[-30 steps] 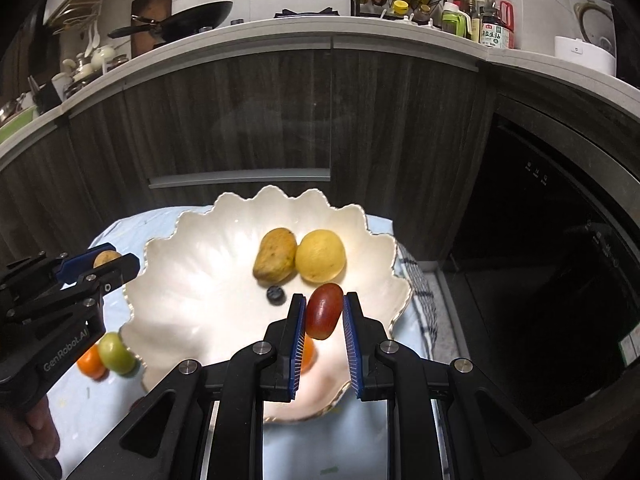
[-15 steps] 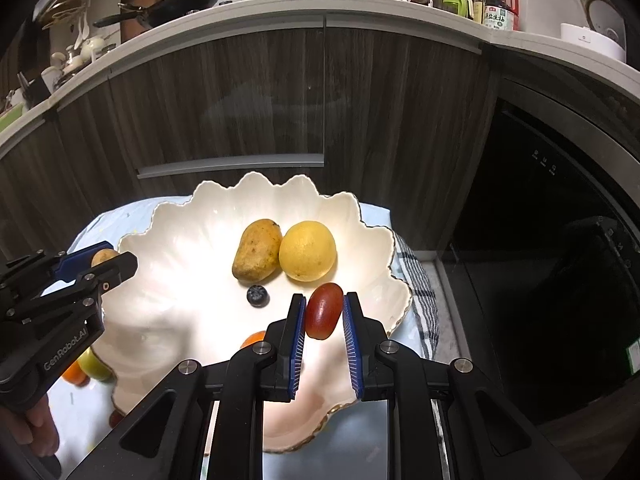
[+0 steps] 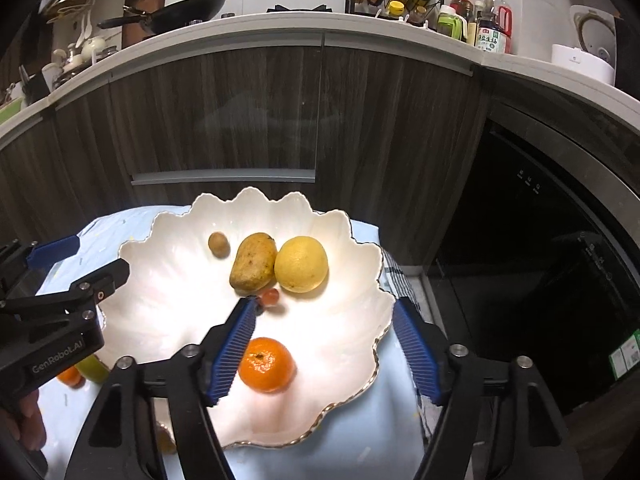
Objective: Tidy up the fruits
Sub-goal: 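Open both tools to drop the brown fruit and red tomato into the bowl, then move the left tool to the mandarin while the right tool reaches the small brown round fruit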
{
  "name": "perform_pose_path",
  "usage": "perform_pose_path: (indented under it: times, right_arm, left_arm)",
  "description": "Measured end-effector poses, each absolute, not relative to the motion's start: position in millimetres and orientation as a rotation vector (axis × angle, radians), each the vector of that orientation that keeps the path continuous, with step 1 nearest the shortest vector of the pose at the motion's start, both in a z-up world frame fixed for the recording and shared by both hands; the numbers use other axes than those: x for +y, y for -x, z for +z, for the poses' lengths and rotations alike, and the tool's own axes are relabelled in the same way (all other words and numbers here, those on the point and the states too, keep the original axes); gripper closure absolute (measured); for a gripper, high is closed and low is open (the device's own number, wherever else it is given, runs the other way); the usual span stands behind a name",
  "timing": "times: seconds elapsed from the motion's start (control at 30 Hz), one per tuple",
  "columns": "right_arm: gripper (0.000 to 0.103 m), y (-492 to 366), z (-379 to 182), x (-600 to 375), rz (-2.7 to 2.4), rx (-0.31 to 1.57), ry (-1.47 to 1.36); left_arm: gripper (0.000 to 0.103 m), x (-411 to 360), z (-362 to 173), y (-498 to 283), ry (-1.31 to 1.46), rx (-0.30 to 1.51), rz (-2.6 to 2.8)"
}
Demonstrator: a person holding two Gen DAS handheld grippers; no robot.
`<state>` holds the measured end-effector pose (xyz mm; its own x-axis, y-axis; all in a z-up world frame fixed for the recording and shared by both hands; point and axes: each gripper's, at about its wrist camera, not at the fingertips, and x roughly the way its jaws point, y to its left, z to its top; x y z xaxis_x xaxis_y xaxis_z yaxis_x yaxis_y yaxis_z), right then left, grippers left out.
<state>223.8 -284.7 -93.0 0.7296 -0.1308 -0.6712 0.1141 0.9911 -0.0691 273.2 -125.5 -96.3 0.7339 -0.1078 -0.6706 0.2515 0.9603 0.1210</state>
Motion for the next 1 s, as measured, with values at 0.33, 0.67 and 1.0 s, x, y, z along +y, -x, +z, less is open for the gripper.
perform_pose_path:
  times: [0.33, 0.67, 1.0]
  right_arm:
    - [0.025, -207, -78, -271, -0.126, 0.716, 0.001]
    - [0.025, -189, -64, -256, -0.110, 0.691, -0.025]
    - [0.025, -172, -61, -234, -0.099, 0.690, -0.034]
  left_arm:
    - [0.021, -106, -76, -255, -0.185, 0.696, -0.163]
    - [0.020, -87, -57, -232, -0.173, 0.661, -0.142]
    - [0.020, -62, -54, -213, -0.170, 0.654, -0.124]
